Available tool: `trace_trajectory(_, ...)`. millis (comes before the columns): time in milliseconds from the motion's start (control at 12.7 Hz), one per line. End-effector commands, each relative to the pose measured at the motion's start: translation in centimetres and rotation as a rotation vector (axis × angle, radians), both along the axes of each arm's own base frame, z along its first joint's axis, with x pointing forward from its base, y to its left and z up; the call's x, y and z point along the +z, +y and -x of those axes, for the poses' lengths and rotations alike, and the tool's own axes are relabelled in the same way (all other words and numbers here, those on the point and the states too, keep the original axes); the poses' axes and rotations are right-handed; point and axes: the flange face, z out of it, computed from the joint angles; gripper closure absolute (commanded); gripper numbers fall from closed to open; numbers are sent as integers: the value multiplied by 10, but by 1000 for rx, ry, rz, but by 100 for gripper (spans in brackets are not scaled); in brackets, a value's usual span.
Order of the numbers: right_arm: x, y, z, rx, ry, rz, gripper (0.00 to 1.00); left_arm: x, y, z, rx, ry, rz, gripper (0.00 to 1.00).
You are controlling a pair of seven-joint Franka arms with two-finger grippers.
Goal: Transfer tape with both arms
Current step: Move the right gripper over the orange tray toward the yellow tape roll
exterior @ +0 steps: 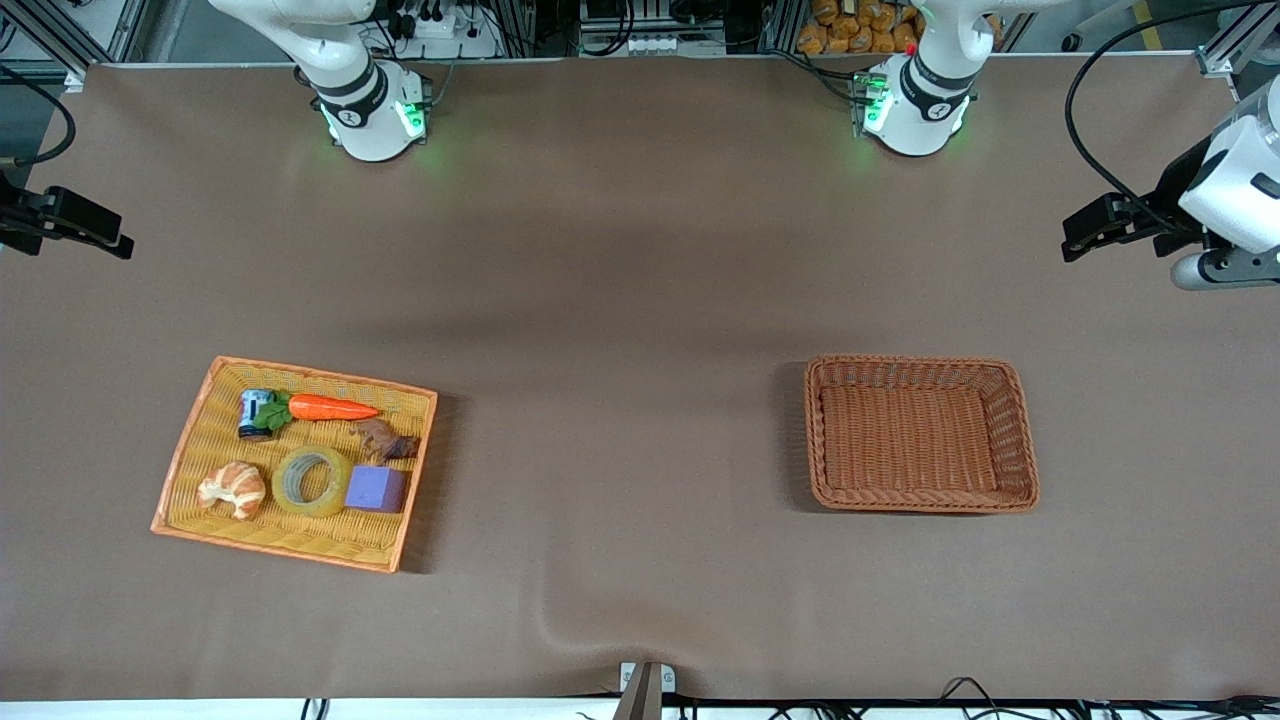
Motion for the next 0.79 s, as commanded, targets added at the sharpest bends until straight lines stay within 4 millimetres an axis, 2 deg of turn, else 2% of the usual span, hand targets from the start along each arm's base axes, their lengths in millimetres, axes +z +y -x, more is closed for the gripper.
trace_trajectory(0,-1,1,-2,10,-2,-5,0,7,1,0,-15,4,15,0)
trace_trajectory(158,-1,1,-2,11,-1,-4,0,11,6,-5,-11,-10,18,0)
trace_trajectory(316,-2,2,-2,13,2,-4,0,6,10,-13,-6,-4,18,0)
trace_trajectory(474,-5,2,-3,15,10,-5,0,2,6,-15,-7,-12,21,0)
trace_trajectory(553,-17,2,-9,13,33,-7,0,-1,5,-17,-9,-19,26,0)
trace_trajectory(711,-27,7,-15,24,56,-10,0,-1,5,-21,-9,-46,29,0)
